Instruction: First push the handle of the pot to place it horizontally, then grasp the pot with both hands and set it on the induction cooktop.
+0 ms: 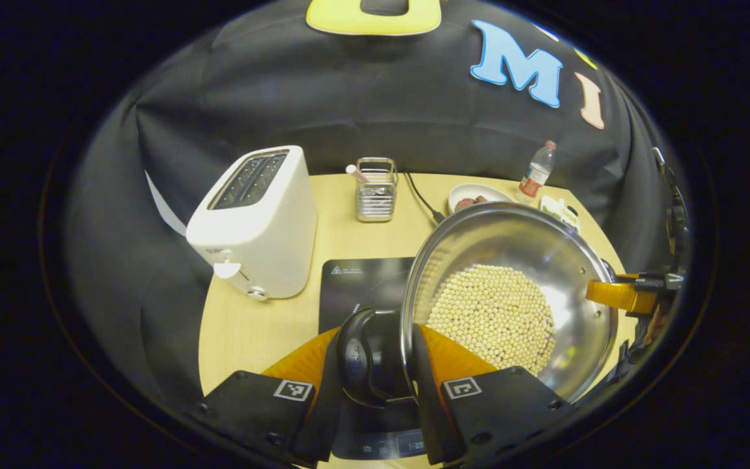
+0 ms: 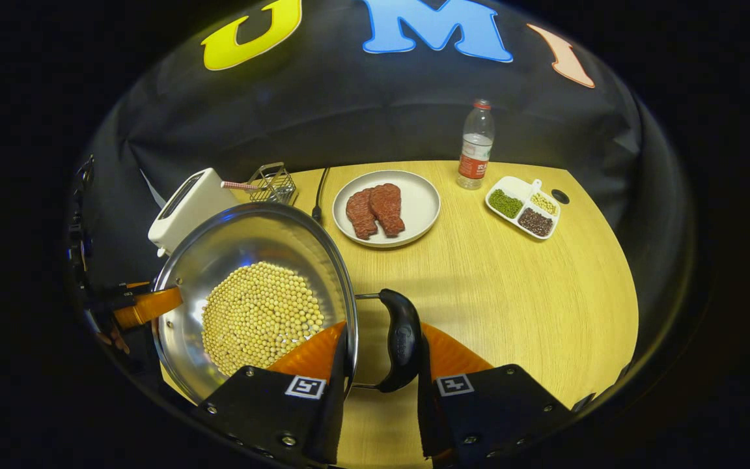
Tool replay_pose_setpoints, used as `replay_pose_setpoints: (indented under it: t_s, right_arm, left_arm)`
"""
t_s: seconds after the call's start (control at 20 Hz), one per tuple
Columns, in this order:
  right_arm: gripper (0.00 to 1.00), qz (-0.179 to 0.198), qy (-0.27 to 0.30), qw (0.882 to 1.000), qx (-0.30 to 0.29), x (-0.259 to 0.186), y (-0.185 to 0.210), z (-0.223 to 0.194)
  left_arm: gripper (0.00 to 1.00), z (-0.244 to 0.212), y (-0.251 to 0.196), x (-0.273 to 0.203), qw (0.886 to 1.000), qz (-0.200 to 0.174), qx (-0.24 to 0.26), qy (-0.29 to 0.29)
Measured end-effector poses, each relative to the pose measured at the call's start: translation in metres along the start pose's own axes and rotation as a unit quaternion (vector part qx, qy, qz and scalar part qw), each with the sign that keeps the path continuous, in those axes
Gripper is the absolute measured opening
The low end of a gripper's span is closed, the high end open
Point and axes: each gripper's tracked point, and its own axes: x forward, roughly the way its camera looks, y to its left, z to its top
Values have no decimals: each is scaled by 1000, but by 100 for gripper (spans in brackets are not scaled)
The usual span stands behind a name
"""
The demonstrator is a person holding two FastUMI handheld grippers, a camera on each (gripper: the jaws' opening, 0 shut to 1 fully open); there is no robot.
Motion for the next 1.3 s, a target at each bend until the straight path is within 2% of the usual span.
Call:
replay_pose_setpoints:
  t_s: [0.05, 0.2, 0.25, 0.3, 0.35, 0.45, 0.55, 0.6, 0.75, 0.8, 0.85, 1.15, 1.2, 1.25, 1.3]
  right_arm:
    - [47, 0, 0, 1000, -1, 2, 4, 1]
    - [47, 3, 3, 1000, -5, 8, 19, 1]
    - [47, 3, 6, 1000, -4, 10, 23, 0]
    - [47, 3, 8, 1000, -3, 14, 27, -1]
    - [47, 2, 9, 1000, -1, 16, 31, -1]
    - [47, 4, 12, 1000, 1, 23, 40, -3]
    - [47, 5, 17, 1000, 9, 27, 45, -7]
    - [47, 4, 20, 1000, 9, 30, 47, -9]
    - [47, -1, 25, 1000, 17, 35, 52, -17]
    - [48, -4, 27, 999, 18, 36, 53, -19]
    - [48, -6, 29, 999, 17, 38, 53, -19]
    - [47, -10, 25, 999, 25, 43, 58, -22]
    - [48, -11, 23, 999, 27, 43, 58, -21]
    - [47, -11, 21, 999, 26, 43, 58, -20]
    - [47, -10, 20, 999, 27, 43, 58, -21]
  left_arm:
    - [55, 0, 5, 1, 1000, 0, -3, 2]
    - [58, -2, 20, 7, 1000, 0, -2, 5]
    - [55, 0, 25, 8, 1000, 1, -1, 5]
    - [58, -1, 32, 10, 1000, 2, 1, 8]
    - [55, -1, 36, 11, 1000, 2, 0, 9]
    - [58, -3, 43, 17, 1000, 3, -2, 12]
    - [55, -7, 48, 19, 1000, 2, -4, 16]
    - [59, -8, 51, 22, 1000, 1, -1, 18]
    - [58, -13, 59, 31, 1000, -5, 0, 23]
    - [55, -13, 60, 33, 1000, -6, 2, 25]
    - [61, -14, 61, 36, 1000, -7, 4, 27]
    - [55, -14, 64, 36, 1000, -9, 6, 25]
    - [62, -14, 64, 37, 1000, -10, 4, 25]
    - [62, -14, 64, 36, 1000, -12, 1, 23]
    - [56, -13, 64, 36, 1000, -12, 0, 19]
